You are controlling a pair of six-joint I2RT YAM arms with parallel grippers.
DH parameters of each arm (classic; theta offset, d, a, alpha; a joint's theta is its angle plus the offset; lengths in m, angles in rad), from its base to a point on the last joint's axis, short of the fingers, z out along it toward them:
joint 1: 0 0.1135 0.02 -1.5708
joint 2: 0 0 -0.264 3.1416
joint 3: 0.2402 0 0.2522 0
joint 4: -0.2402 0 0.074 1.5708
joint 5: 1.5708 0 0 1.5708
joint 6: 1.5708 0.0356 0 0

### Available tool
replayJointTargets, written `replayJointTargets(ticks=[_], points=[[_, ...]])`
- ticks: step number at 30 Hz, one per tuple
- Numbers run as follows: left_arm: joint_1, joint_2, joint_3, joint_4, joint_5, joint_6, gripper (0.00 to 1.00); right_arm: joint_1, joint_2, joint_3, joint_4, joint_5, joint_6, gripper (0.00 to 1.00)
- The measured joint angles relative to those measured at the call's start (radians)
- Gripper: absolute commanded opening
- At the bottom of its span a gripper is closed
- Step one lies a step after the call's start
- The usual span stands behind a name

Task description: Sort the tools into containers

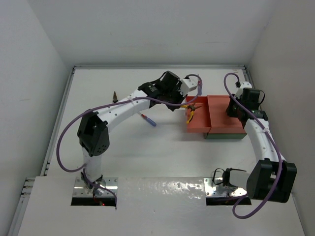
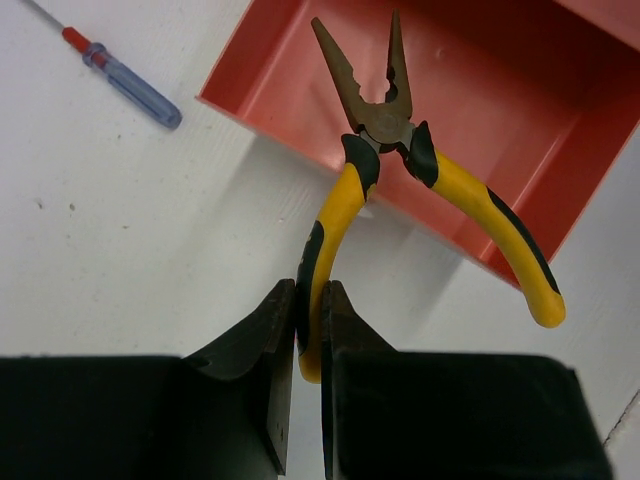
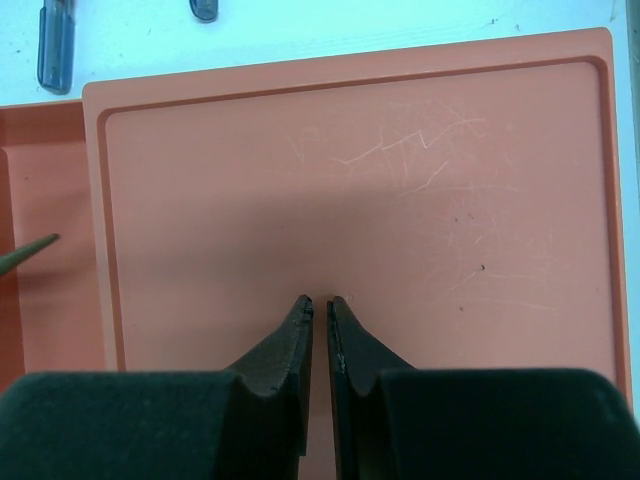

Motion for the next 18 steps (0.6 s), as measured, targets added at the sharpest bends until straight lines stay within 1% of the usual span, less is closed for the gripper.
replayJointTargets(ticks=[8,18], points=[[-0.043,0.074,0.033,0.037,-0.023,-0.022,0.0,0.0,-0.01,-0.016,0.019,-0.001,0.0,0.11],[-0.055,0.194,0.185,0.091,-0.048,-0.085,0.0,0.0,-0.023,-0.031,0.035,0.002,0.0,0.11]])
